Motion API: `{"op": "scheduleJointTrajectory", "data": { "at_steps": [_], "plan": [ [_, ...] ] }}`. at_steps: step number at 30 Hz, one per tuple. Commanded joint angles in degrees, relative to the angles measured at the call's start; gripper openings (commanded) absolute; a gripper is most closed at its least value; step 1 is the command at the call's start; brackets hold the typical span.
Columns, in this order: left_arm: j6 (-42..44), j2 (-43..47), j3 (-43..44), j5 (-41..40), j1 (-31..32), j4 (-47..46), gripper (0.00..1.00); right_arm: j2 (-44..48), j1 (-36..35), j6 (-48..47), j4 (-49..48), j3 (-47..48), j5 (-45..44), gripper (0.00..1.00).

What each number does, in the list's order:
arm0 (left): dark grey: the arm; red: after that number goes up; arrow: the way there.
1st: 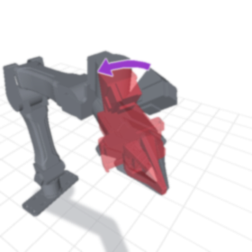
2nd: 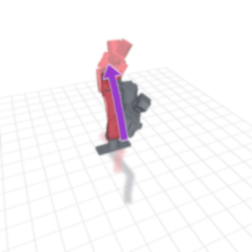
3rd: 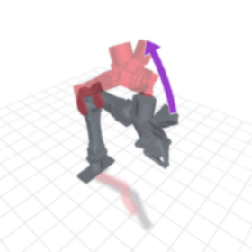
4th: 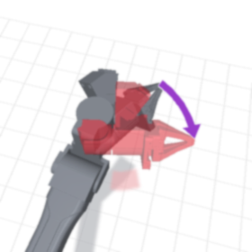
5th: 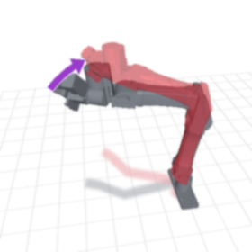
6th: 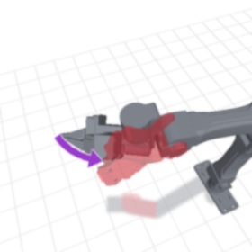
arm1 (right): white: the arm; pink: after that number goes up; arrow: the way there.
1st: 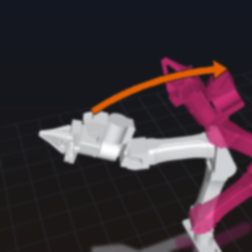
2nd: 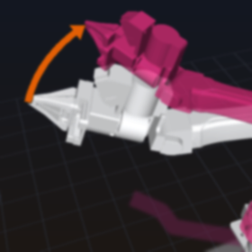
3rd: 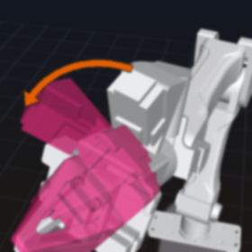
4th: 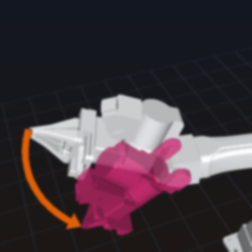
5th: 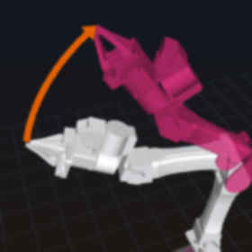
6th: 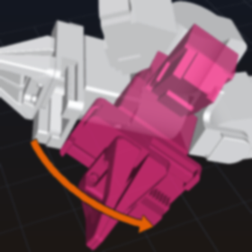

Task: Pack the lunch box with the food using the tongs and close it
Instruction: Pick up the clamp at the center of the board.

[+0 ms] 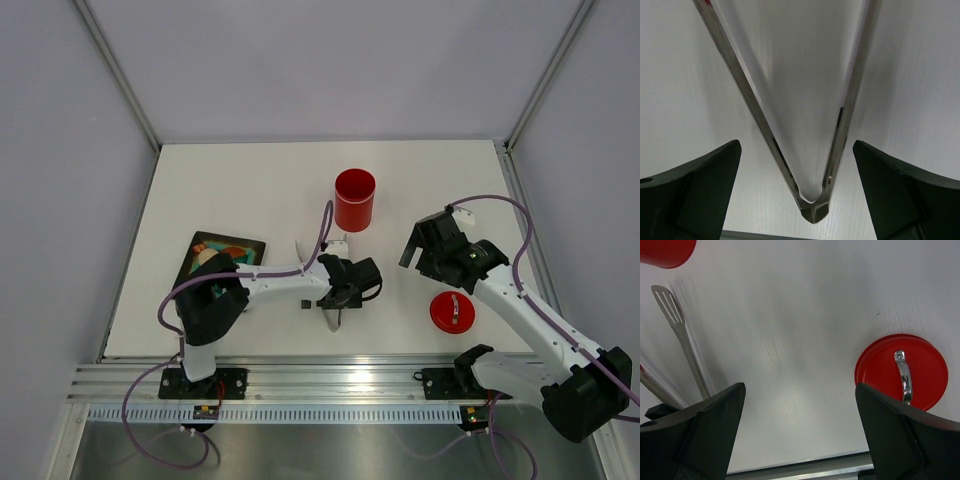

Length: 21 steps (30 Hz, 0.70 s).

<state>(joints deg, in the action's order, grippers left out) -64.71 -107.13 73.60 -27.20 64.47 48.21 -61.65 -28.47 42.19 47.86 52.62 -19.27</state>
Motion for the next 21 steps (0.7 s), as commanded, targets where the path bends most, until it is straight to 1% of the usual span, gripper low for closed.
{"op": "scheduleJointTrajectory", "data": {
  "at_steps": [1, 4, 10, 14, 17, 18, 21],
  "plan": [
    [-1.48, -0.44, -2.14, -1.28, -2.41, -5.56, 0.99, 0.65, 0.08, -0.01, -1.27, -0.24, 0.81, 0.99],
    [-1.12, -1.58, -2.59, -1.71, -3.12, -6.54, 0.96, 0.56, 0.08, -0.01, -1.54, -0.50, 0.90, 0.99],
    [-1.21, -4.57, -0.30, -2.51, -3.73, -6.54, 0.87, 0.12, 0.17, 0.26, -1.98, -0.59, 1.77, 0.99],
    [-1.82, -4.23, -2.58, -1.54, -5.05, -8.30, 0.82, -0.14, 0.17, 0.08, -1.80, -0.68, 1.78, 0.99],
    [-2.26, -2.56, -6.09, -1.10, -6.54, -10.67, 0.72, -0.23, 0.17, -0.09, -1.89, -0.94, 1.95, 1.00],
    [-2.27, -2.21, -6.80, -1.01, -7.24, -11.63, 0.63, -0.23, 0.17, -0.10, -1.98, -1.03, 2.04, 0.99],
    [-2.27, -0.19, -8.91, -1.89, -7.86, -11.82, 0.53, -0.75, 0.17, -0.09, -2.15, -0.94, 2.65, 1.00]
  ]
}}
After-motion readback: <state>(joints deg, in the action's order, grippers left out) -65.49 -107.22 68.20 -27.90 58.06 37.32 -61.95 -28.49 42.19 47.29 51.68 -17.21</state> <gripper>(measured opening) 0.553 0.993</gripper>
